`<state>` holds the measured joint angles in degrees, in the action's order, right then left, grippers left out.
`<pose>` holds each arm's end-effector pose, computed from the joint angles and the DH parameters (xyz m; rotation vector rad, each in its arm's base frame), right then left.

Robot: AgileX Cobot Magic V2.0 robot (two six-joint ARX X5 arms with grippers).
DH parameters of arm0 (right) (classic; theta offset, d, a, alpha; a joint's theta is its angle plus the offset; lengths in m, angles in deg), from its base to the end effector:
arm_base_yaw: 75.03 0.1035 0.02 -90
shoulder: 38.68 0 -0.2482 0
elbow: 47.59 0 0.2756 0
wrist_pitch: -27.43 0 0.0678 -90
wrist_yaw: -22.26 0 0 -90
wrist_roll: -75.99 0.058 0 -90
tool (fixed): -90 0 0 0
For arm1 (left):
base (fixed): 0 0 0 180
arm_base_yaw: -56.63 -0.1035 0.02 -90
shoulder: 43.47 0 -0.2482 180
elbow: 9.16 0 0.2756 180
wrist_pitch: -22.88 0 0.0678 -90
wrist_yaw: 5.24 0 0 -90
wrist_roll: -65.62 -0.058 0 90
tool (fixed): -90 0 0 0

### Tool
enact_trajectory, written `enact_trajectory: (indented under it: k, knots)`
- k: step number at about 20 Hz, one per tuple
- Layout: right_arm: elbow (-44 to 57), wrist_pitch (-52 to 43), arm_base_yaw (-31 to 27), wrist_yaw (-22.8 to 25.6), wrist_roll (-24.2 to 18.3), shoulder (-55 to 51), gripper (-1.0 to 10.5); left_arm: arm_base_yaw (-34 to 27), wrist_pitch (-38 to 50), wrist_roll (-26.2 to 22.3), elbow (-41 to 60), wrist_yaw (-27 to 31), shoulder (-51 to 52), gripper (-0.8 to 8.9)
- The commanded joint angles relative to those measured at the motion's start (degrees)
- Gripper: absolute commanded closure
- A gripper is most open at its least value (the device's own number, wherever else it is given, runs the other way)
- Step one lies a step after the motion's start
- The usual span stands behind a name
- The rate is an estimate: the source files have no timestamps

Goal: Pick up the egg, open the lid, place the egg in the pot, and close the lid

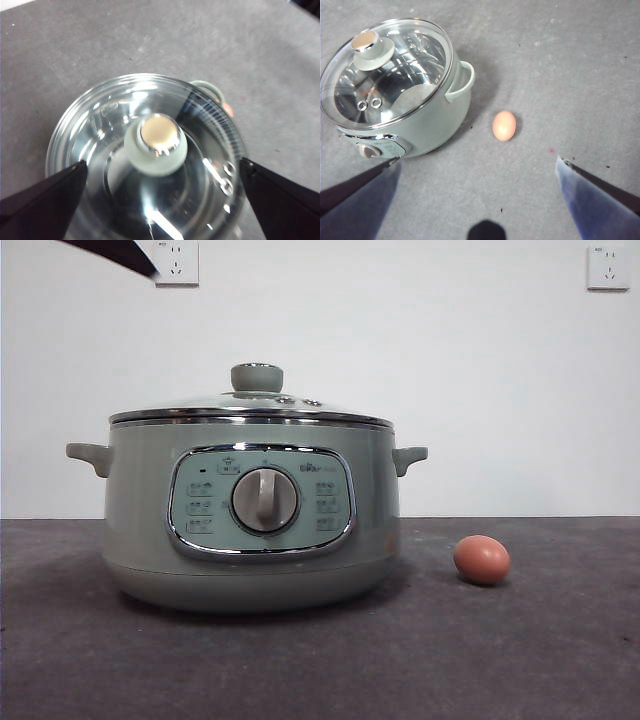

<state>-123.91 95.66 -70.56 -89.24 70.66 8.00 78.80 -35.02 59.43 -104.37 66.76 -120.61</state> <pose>0.1822 0.0356 0.3444 0.0126 0.6504 0.4664 0.2907 -0.1378 0.3522 0.1251 0.6718 -0.7099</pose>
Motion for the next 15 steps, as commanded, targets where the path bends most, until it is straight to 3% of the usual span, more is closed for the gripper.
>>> enact_trajectory:
  k: [1, 7, 14, 15]
  knots:
    - [-0.28, -0.37, 0.07, -0.24, 0.17, 0.09, 3.4, 2.16, 3.54, -1.62, -0.09, 2.49, -4.17, 2.12]
    - [-0.28, -0.39, 0.07, -0.22, 0.17, 1.11, 3.5, 4.15, 9.81, -1.62, -0.09, 4.59, -12.02, 2.15]
    - [-0.28, -0.81, 0.07, -0.20, 0.24, 2.69, 3.5, 4.63, 10.03, -1.27, -0.09, 6.12, -16.39, 2.24]
    - [-0.28, -0.83, 0.07, -0.20, 0.24, 2.80, 3.5, 4.68, 9.73, -1.27, -0.09, 6.10, -16.46, 2.73]
